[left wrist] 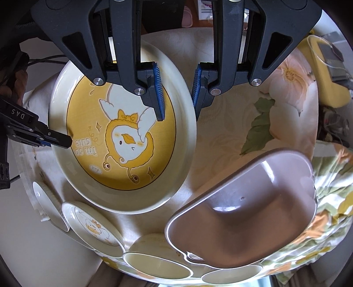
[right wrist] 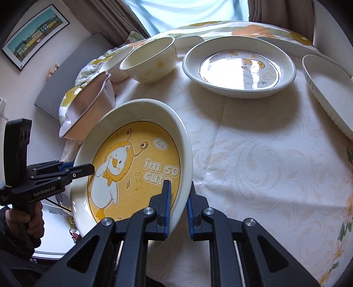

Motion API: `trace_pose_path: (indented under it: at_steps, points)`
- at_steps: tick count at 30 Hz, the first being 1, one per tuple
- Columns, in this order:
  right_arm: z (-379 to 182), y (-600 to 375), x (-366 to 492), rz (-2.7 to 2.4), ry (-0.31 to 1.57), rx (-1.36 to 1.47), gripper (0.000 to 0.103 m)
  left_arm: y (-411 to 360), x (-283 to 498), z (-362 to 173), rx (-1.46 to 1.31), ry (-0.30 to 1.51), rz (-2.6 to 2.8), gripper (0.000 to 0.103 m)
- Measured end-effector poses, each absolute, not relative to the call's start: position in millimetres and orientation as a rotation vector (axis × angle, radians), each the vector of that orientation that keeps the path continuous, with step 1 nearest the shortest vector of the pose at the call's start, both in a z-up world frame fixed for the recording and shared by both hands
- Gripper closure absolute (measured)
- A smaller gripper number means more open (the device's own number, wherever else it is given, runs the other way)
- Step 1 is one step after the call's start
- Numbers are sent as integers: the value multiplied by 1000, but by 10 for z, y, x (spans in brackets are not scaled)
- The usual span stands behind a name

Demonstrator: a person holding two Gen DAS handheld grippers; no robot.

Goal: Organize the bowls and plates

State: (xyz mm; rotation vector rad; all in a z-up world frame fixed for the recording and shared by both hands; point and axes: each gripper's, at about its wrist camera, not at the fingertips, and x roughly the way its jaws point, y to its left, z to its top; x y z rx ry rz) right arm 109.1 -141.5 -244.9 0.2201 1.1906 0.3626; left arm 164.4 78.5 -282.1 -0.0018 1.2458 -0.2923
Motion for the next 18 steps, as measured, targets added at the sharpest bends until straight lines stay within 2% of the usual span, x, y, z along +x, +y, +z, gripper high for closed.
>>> trace_pose_path:
  at_steps: [13, 16, 18]
  points:
    - [-2456, -1390, 1107, 343, 1224, 196, 91, 762, 1660, -2827, -7, 1257, -307, 84]
    - [-2461, -1403, 1103, 335, 1224, 211, 91, 760, 1677, -2834, -10, 1267, -315, 79]
    - [-2470, -1415, 1102, 334, 1219, 234, 91, 753, 1681, -2847, -6, 1275, -325, 68]
